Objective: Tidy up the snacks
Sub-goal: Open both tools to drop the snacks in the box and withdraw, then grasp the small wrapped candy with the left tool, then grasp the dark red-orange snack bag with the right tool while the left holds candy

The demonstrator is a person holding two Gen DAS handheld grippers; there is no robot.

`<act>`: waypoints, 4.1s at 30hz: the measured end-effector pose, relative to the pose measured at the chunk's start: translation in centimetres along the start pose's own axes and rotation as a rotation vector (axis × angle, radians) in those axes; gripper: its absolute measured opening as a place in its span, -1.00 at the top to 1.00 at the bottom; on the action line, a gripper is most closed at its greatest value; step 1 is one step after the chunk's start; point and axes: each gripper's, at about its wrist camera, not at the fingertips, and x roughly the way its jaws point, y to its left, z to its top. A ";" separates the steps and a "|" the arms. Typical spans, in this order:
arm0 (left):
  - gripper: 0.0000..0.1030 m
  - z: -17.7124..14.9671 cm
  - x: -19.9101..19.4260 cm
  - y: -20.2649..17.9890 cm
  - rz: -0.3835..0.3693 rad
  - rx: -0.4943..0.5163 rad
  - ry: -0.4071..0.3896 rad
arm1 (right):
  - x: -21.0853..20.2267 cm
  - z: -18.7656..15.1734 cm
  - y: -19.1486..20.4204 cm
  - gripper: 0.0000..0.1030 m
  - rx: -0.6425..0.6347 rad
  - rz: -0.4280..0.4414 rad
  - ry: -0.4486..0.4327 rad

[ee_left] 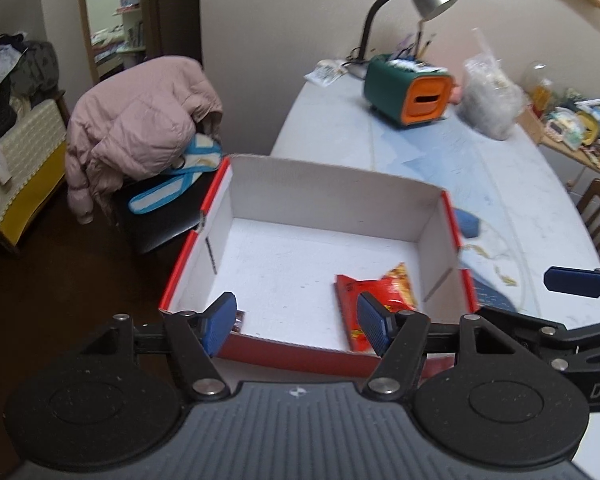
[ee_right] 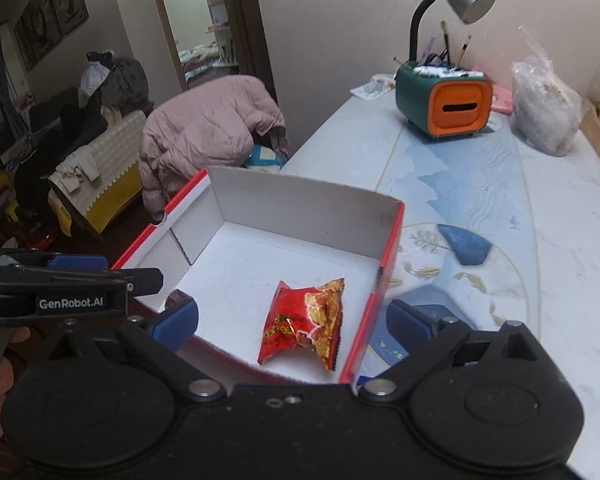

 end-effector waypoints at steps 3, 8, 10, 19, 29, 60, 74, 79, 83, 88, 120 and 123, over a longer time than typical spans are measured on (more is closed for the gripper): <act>-0.38 -0.7 -1.2 -0.6 -0.020 0.015 -0.020 | -1.6 -0.6 -0.2 -0.97 0.008 -0.002 -0.023; -0.45 -1.8 -2.8 -1.5 -0.057 0.026 -0.047 | -4.4 -2.2 -0.7 -0.98 0.006 -0.006 -0.059; -0.52 -2.4 -3.3 -2.0 -0.081 0.028 -0.053 | -5.4 -3.0 -1.1 -0.98 0.003 -0.015 -0.071; -0.72 -5.4 -4.5 -4.7 -0.206 0.043 -0.070 | -9.8 -7.5 -4.0 -0.99 0.008 -0.138 -0.129; -0.84 -8.3 -2.5 -8.1 -0.251 0.048 0.014 | -11.8 -13.3 -8.4 -0.99 0.218 -0.230 -0.110; -0.64 -11.0 11.0 -9.0 -0.021 -0.275 0.395 | -3.5 -18.4 -15.0 -0.77 0.550 -0.174 0.157; -0.09 -10.8 12.4 -10.8 0.011 -0.315 0.399 | -2.2 -18.6 -15.5 -0.60 0.532 -0.127 0.198; 0.38 -11.1 12.5 -11.5 -0.014 -0.319 0.394 | -2.0 -18.6 -15.5 -0.44 0.522 -0.102 0.205; 0.64 -11.4 12.8 -11.2 -0.036 -0.339 0.392 | -1.9 -18.5 -15.5 -0.29 0.513 -0.089 0.204; 0.70 -11.5 12.6 -10.4 -0.049 -0.347 0.385 | -2.0 -18.5 -15.4 0.09 0.504 -0.085 0.186; 0.71 -12.3 8.8 -6.3 -0.095 -0.294 0.347 | -5.9 -19.7 -15.0 0.47 0.618 -0.155 0.086; 0.71 -12.3 8.7 -6.0 -0.099 -0.289 0.348 | -5.6 -19.7 -15.3 0.44 0.639 -0.165 0.097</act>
